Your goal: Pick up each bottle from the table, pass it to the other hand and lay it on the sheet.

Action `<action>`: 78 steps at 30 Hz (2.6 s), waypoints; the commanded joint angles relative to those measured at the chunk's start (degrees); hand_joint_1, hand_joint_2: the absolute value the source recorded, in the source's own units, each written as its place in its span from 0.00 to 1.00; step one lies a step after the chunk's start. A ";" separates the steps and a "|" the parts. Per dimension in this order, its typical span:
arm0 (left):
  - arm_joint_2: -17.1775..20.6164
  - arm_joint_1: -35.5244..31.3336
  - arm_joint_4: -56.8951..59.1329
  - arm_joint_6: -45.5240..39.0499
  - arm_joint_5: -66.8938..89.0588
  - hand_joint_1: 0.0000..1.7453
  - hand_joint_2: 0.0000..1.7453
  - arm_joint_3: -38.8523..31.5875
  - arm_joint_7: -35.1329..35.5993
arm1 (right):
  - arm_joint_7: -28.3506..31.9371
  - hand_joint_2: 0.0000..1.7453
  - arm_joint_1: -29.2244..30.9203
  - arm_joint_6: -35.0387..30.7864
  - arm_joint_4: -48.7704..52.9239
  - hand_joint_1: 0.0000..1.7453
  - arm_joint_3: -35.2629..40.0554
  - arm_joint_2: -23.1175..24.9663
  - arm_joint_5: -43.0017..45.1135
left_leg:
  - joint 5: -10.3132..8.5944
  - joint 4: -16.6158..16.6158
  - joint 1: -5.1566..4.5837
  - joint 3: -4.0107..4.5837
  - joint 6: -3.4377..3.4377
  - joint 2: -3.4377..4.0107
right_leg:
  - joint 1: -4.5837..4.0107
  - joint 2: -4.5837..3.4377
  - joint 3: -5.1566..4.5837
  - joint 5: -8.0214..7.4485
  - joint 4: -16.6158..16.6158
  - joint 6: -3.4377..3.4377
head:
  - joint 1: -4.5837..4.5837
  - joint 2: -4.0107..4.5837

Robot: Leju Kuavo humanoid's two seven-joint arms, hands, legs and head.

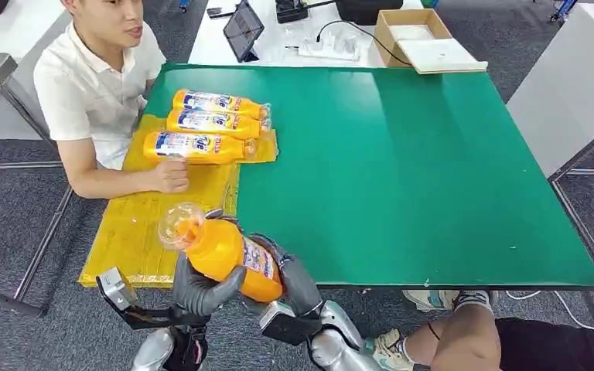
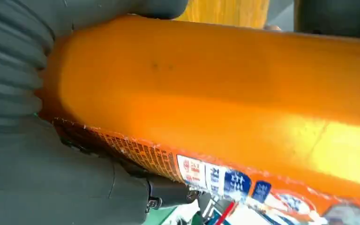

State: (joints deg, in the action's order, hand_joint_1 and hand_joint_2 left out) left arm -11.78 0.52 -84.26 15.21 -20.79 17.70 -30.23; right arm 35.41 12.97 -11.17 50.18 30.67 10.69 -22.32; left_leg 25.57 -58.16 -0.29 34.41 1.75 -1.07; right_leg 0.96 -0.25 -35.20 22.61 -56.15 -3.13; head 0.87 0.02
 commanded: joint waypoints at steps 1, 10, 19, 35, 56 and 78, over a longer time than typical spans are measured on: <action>1.90 -2.60 2.46 2.83 -0.22 1.00 1.00 2.42 3.25 | -1.47 0.00 -0.59 0.77 -2.38 0.00 1.82 -0.91 -0.73 | 0.04 0.06 0.05 -0.19 -0.09 -0.03 | -0.06 0.11 0.22 0.06 0.06 0.10 | 0.00 0.00; 2.69 -4.01 5.06 -6.70 8.50 1.00 1.00 1.66 4.11 | -1.94 0.00 -1.69 -2.24 1.20 0.00 -1.11 -2.18 -1.42 | 0.07 0.07 0.04 -0.31 -0.11 0.01 | -0.06 0.09 0.32 0.09 0.06 0.12 | 0.02 0.00; 6.20 -4.69 2.10 -22.81 27.34 1.00 1.00 -1.31 2.73 | -3.45 0.00 -5.35 -5.92 5.70 0.00 -3.05 -4.62 -5.67 | 0.07 0.07 0.05 -0.29 -0.12 0.00 | -0.07 0.10 0.31 0.09 0.06 0.13 | 0.00 0.00; 10.30 -14.88 6.70 -26.02 51.81 1.00 1.00 3.26 7.78 | -3.98 0.00 -4.19 -11.54 4.19 0.00 -7.71 -7.63 -16.54 | 0.00 0.06 0.02 -0.23 -0.09 -0.12 | -0.04 0.18 0.27 0.05 0.04 0.11 | 0.02 0.00; 4.87 -31.41 43.52 -31.56 69.11 1.00 1.00 5.27 19.12 | -2.39 0.00 -4.10 -9.50 3.55 0.00 -7.85 -4.57 -14.53 | 0.01 0.03 0.03 -0.28 -0.12 0.00 | -0.05 0.10 0.28 0.03 0.00 0.10 | 0.00 0.00; 3.65 -40.75 63.09 -30.02 70.78 1.00 1.00 -1.02 26.21 | -1.98 0.00 -6.91 -5.60 15.21 0.00 -4.01 -4.60 -8.52 | 0.00 0.06 0.02 -0.48 -0.13 0.33 | -0.03 -0.14 0.32 -0.04 -0.09 0.11 | 0.00 0.00</action>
State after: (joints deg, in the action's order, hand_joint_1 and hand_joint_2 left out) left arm -8.20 -38.00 -29.79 -16.11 49.05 19.04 -6.47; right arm 33.22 4.99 -17.88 66.27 24.85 6.67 -32.02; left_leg 25.52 -58.17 -0.30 34.12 1.70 -0.89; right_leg 0.96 -0.31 -35.02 22.55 -56.29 -3.12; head 0.87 0.02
